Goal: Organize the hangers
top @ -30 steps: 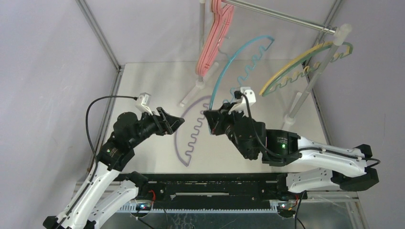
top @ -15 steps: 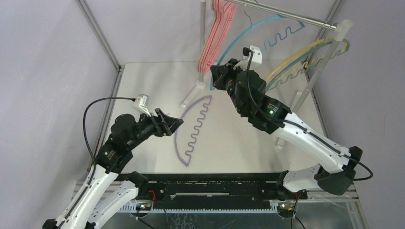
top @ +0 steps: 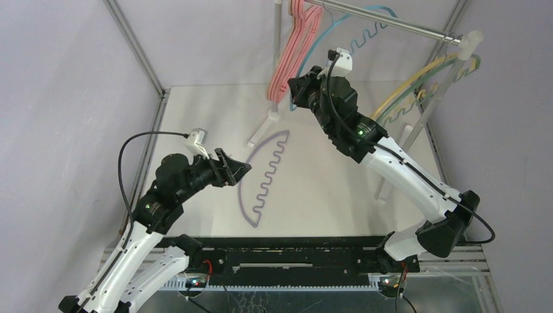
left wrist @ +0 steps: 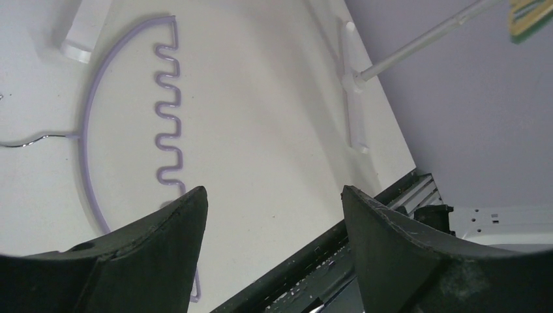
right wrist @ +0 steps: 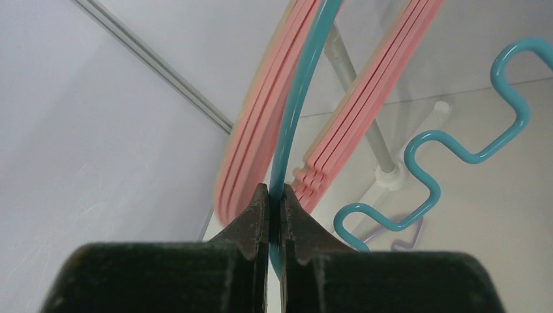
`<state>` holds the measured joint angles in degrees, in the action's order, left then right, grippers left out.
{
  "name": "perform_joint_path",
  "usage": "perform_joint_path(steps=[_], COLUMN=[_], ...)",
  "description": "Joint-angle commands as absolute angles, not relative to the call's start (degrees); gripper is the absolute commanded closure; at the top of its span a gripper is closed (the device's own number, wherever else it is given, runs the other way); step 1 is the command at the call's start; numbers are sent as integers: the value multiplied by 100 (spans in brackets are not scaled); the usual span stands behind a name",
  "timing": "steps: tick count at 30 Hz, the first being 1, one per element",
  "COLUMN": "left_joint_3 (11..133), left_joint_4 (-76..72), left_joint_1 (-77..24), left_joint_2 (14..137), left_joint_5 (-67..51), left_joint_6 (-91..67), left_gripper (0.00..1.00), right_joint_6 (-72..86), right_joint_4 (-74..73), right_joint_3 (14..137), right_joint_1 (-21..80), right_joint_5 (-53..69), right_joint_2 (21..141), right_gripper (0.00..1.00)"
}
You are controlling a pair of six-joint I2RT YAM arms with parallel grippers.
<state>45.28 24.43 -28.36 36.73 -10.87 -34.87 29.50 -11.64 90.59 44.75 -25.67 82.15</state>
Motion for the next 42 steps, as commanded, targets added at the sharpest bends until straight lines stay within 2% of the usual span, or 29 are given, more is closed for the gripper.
perform_joint_path(steps=[1,14,18,25,27,29,32,37,42], left_joint_3=[4574,4499,4400,3652,3439,3284,3135,2678,2131], left_joint_4=[2373,2312,2319,2044,1931,1872,1803,1572,1149], left_joint_1=[-2812,-2551,-2511,-2390,-2374,-2365,-2364,-2364,-2364], left_joint_2=[3822,4041,4010,4078,4078,4071,4098,4253,4449], left_joint_5=[-1025,-1038,-1050,-1247,-1295,-1289,-1258,-1223,-914], left_joint_6=[-3270,-3287,-3303,-3387,-3437,-3474,-3514,-3652,-3816], left_gripper=[20,20,19,9,8,2,0,1,3], right_joint_6=[3037,3609,3722,3813,3787,3788,3712,3166,2717], right_joint_4=[-626,-735,-887,-1532,-1661,-1755,-1926,-2325,-2777], right_joint_3=[9434,9353,9216,8936,8829,8706,8603,8694,8733], right_joint_1=[4106,3478,3517,3873,3933,3953,4019,4566,5058], right_joint_5=[-2022,-1205,-1218,-2170,-2313,-2353,-2399,-2941,-3248], right_joint_2=[8360,8908,8808,8330,8180,8008,7741,7306,6970], right_gripper=[100,100,94,56,52,47,36,29,28])
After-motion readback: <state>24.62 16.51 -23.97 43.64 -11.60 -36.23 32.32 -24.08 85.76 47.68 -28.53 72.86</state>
